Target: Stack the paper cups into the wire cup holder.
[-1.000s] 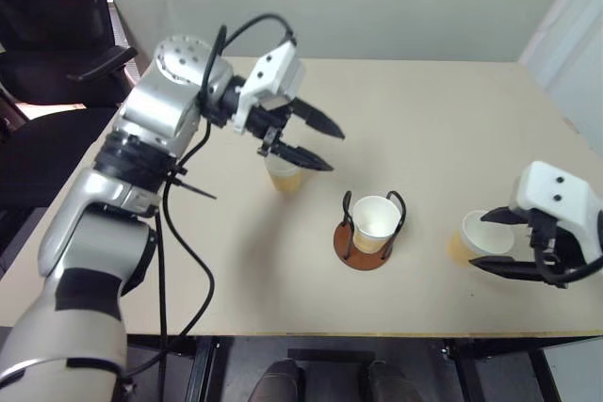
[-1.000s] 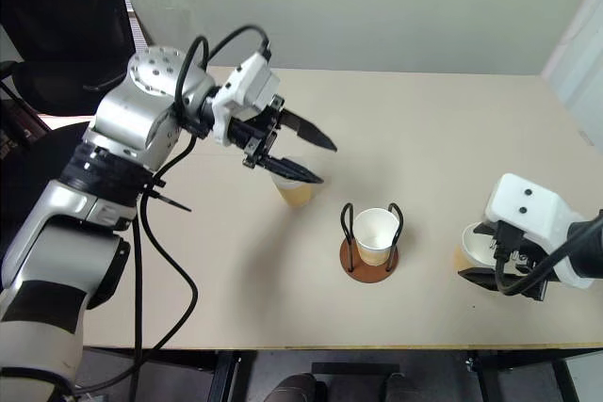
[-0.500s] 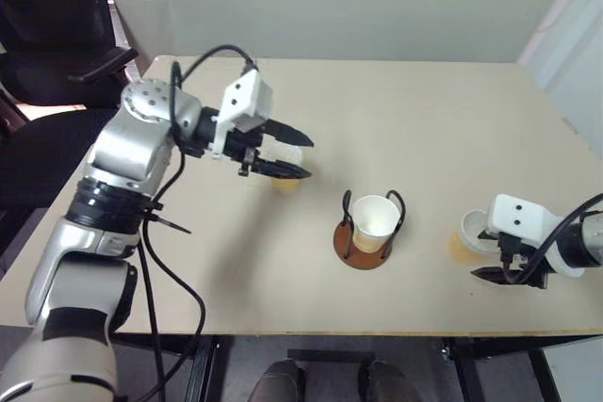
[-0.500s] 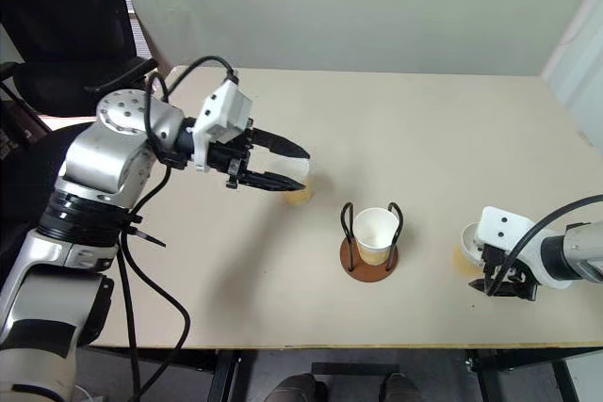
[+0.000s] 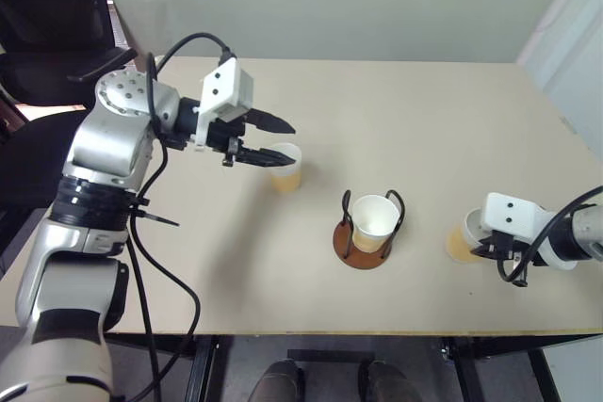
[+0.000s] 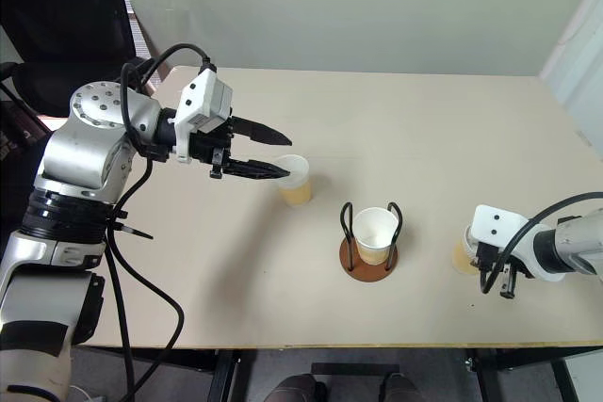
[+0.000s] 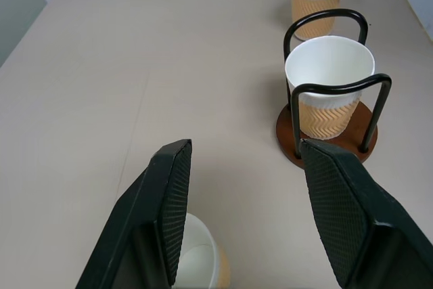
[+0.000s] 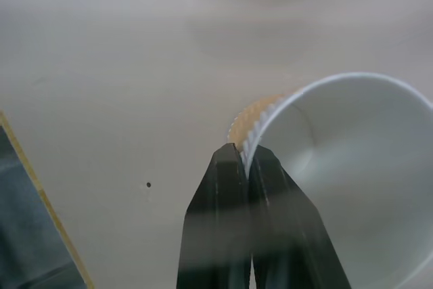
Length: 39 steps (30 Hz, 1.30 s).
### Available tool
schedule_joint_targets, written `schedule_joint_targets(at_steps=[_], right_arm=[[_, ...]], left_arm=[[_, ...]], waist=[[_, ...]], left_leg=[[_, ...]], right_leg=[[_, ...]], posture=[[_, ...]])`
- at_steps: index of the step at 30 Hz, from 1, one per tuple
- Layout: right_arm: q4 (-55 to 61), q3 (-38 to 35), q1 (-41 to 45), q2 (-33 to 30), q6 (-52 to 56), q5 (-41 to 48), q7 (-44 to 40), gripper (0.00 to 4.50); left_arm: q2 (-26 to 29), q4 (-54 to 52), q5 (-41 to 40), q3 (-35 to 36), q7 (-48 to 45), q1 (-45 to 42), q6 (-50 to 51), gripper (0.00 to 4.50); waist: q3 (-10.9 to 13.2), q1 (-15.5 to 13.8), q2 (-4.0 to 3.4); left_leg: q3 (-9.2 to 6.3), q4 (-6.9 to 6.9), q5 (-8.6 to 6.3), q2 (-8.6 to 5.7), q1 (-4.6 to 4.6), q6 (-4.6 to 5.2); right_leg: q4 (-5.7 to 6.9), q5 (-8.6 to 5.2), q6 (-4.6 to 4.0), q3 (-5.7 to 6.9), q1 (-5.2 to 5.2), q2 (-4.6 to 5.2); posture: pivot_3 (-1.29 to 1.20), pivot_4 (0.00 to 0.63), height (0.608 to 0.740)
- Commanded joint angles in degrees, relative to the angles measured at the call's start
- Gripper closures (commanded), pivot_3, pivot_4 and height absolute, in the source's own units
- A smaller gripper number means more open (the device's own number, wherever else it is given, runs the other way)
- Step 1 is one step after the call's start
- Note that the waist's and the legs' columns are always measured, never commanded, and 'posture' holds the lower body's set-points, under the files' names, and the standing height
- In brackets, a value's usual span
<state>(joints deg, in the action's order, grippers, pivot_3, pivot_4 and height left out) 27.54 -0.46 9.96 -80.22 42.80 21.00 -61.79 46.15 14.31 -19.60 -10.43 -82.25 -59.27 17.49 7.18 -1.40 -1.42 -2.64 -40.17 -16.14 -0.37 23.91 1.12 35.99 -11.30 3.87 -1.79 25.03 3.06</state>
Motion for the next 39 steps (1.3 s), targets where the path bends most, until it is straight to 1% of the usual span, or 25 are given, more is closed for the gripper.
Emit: schedule_joint_targets(at_steps=[1,2,3,5,6,7,8,10,12,16,20,24,28,33,34,37,39], right_arm=[[1.7,-9.0,8.3,-5.1,1.2,5.8,-6.6,4.46],[1.5,-8.9,13.9,-6.0,1.4,8.6,-8.8,4.46],[1.4,-6.8,21.2,-6.3,1.4,11.0,-11.4,4.46],[1.5,-0.8,33.8,-5.0,1.1,11.8,-16.3,4.46],[1.2,1.6,37.5,-4.2,1.6,11.2,-17.8,4.46],[1.1,5.1,42.4,-2.1,1.7,9.9,-19.9,4.46],[0.8,8.2,46.7,0.0,1.9,8.8,-21.6,4.46],[0.2,13.7,54.3,5.0,2.4,6.7,-24.0,4.46],[-0.4,16.7,57.9,8.2,3.5,5.3,-24.9,4.46],[-1.1,19.9,59.8,12.4,4.0,3.2,-25.4,4.46],[-2.3,22.2,58.6,15.1,1.3,-0.3,-25.5,4.46],[-2.5,23.8,56.2,17.0,-1.2,-3.1,-25.2,4.46],[-3.3,25.4,53.6,17.6,-6.2,-7.7,-25.5,4.46],[-3.4,25.9,52.3,18.8,-8.4,-10.2,-26.3,4.46],[-3.4,26.1,52.0,19.1,-8.6,-10.7,-26.1,4.29],[-3.1,25.4,52.1,20.5,-7.4,-10.6,-26.0,3.57],[-2.9,24.6,52.7,21.5,-5.5,-9.9,-25.6,2.87]], left_arm=[[2.6,-1.3,-1.1,3.1,-2.6,0.9,0.8,1.76],[3.4,-1.8,-1.6,3.3,-4.0,1.4,1.4,1.76],[4.1,-1.6,-1.7,3.2,-5.5,1.6,1.4,1.76],[5.0,-0.8,-1.1,2.7,-7.7,1.6,0.4,1.76],[5.0,-0.5,-0.7,2.6,-8.2,1.5,0.1,1.76],[4.8,0.2,-0.3,2.4,-8.8,1.0,-0.4,1.76],[4.7,0.9,0.0,2.2,-9.4,0.5,-0.9,1.76],[4.4,2.4,0.7,2.0,-10.0,-0.7,-1.9,1.76],[4.2,3.3,1.1,2.0,-10.0,-1.3,-2.4,1.76],[4.1,3.3,1.4,2.2,-9.8,-1.3,-2.5,1.76],[4.3,1.9,1.1,2.5,-9.3,-0.6,-1.8,1.76],[4.4,1.4,1.0,2.7,-9.0,-0.5,-1.5,1.76],[4.4,0.9,1.1,2.7,-8.7,-0.4,-1.3,1.76],[4.5,0.4,1.2,2.8,-8.4,-0.3,-1.2,1.76],[4.5,0.2,1.3,2.8,-8.3,-0.2,-1.2,1.76],[4.5,-0.3,1.3,2.7,-8.0,0.0,-1.1,1.76],[4.6,-0.5,1.3,2.7,-7.9,0.0,-1.0,1.76]], waist=[[0.0,0.2,-0.04],[0.0,0.4,-0.04],[0.0,0.7,-0.04],[0.0,1.0,-0.01],[-0.1,1.0,0.12],[-0.2,1.1,0.39],[-0.2,1.1,0.5],[-0.1,1.2,0.43],[-0.1,1.1,0.4],[-0.1,1.0,0.4],[-0.1,1.0,0.39],[-0.1,1.0,0.39],[-0.1,1.0,0.39],[-0.1,1.1,0.39],[-0.1,1.1,0.39],[-0.1,1.1,0.39],[-0.1,1.2,0.39]], left_leg=[[0.03,0.02,0.0,0.0,0.01,0.0],[0.06,0.04,0.01,-0.02,0.04,-0.01],[0.07,0.07,0.02,-0.01,0.04,-0.02],[0.06,0.12,0.04,0.02,0.05,-0.07],[-0.02,0.16,0.05,0.06,0.04,-0.08],[-0.15,0.18,0.04,0.1,0.04,-0.08],[-0.26,0.14,0.02,0.17,-0.02,-0.11],[-0.4,0.07,-0.02,0.24,-0.01,-0.15],[-0.3,0.04,0.07,0.15,0.08,-0.14],[-0.4,0.13,0.1,0.17,0.12,-0.18],[-0.36,0.17,0.1,0.15,0.17,-0.18],[-0.36,0.18,0.1,0.15,0.16,-0.18],[-0.35,0.14,0.1,0.15,0.16,-0.18],[-0.34,0.14,0.11,0.15,0.16,-0.19],[-0.35,0.15,0.11,0.15,0.15,-0.19],[-0.35,0.14,0.1,0.15,0.15,-0.19],[-0.34,0.15,0.1,0.15,0.15,-0.19]], right_leg=[[0.01,0.0,-0.01,-0.02,0.03,0.0],[0.03,0.0,-0.01,-0.06,0.1,0.0],[0.04,-0.01,-0.04,-0.06,0.13,-0.02],[0.05,-0.04,-0.15,-0.05,0.21,-0.09],[0.06,-0.08,-0.25,0.01,0.21,-0.13],[0.02,-0.13,-0.33,0.08,0.17,-0.16],[0.03,-0.19,-0.43,0.15,0.1,-0.28],[-0.03,-0.13,-0.51,0.12,0.08,-0.3],[0.07,-0.07,-0.52,0.14,0.23,-0.26],[0.09,-0.1,-0.56,0.19,0.29,-0.16],[0.02,-0.11,-0.57,0.18,0.34,-0.15],[0.03,-0.11,-0.58,0.18,0.34,-0.14],[0.08,-0.11,-0.58,0.18,0.33,-0.14],[0.09,-0.1,-0.57,0.18,0.33,-0.13],[0.09,-0.1,-0.57,0.18,0.33,-0.13],[0.08,-0.1,-0.57,0.18,0.33,-0.13],[0.08,-0.1,-0.57,0.18,0.33,-0.13]], posture=[[0.0,0.15,0.74],[0.0,0.15,0.74],[0.0,0.15,0.74],[0.0,0.15,0.74],[0.0,0.15,0.74],[0.0,0.15,0.74],[0.0,0.15,0.74],[0.0,0.15,0.74],[0.0,0.15,0.74],[0.0,0.15,0.74],[0.0,0.15,0.74],[0.0,0.15,0.74],[0.0,0.15,0.74],[0.0,0.15,0.74],[0.0,0.15,0.74],[0.0,0.15,0.74],[0.0,0.15,0.74]])
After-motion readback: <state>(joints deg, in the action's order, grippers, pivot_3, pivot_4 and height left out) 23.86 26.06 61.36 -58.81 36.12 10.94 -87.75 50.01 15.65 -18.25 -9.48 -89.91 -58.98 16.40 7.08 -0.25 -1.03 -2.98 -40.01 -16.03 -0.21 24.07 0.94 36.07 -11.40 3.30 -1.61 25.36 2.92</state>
